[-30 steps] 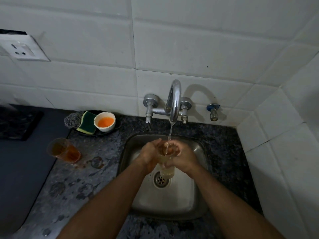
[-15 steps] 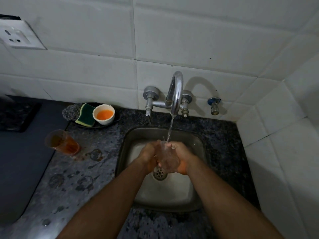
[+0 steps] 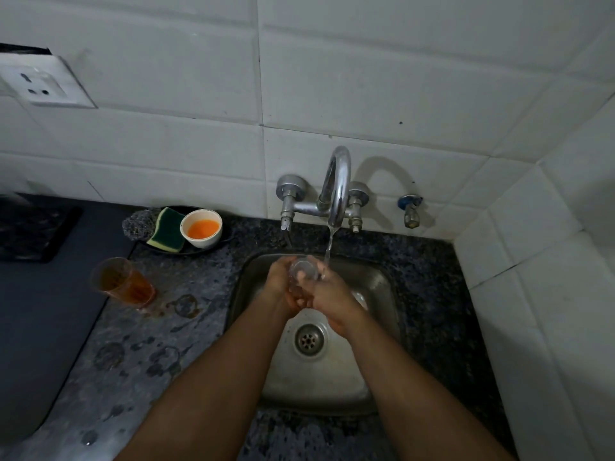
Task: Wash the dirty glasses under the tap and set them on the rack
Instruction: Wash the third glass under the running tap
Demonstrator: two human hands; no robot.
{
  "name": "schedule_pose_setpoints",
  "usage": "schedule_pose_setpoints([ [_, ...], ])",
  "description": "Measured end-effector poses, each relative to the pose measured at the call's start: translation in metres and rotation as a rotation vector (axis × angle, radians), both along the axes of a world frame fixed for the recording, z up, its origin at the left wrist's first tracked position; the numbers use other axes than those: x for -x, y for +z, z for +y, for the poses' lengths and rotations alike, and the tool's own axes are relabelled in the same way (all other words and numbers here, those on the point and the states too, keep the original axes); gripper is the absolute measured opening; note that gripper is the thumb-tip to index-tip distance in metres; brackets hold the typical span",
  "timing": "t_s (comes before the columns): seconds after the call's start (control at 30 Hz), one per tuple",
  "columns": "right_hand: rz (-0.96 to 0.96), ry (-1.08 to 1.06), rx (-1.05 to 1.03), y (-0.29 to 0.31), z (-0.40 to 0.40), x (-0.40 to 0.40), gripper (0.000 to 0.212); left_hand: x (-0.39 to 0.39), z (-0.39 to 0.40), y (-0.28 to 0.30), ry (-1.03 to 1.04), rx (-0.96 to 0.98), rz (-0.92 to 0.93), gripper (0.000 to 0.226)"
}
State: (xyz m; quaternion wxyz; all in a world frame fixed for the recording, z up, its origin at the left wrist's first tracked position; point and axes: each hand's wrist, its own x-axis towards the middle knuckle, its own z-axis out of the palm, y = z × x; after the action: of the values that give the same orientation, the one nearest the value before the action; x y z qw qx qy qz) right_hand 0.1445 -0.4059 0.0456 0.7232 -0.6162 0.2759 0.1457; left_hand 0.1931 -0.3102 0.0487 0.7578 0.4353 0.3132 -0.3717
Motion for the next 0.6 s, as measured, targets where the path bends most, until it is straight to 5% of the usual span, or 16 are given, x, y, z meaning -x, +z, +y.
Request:
schedule_pose_setpoints([
  [0.2,-0.093,-0.049,0.481,0.001,0.000,0.010,0.029,0.010,-0.013,0.000,0.060,0.005,0.120,0.047],
  [0.3,-0.096,0.010,0.426,-0.006,0.001,0.018,0.025,0.013,-0.016,0.000,0.025,-0.049,0.130,0.043],
  [0.6,-0.001,-0.292,0.352,-0.025,0.002,0.032,0.023,0.025,-0.019,-0.006,-0.037,-0.121,0.122,0.036],
])
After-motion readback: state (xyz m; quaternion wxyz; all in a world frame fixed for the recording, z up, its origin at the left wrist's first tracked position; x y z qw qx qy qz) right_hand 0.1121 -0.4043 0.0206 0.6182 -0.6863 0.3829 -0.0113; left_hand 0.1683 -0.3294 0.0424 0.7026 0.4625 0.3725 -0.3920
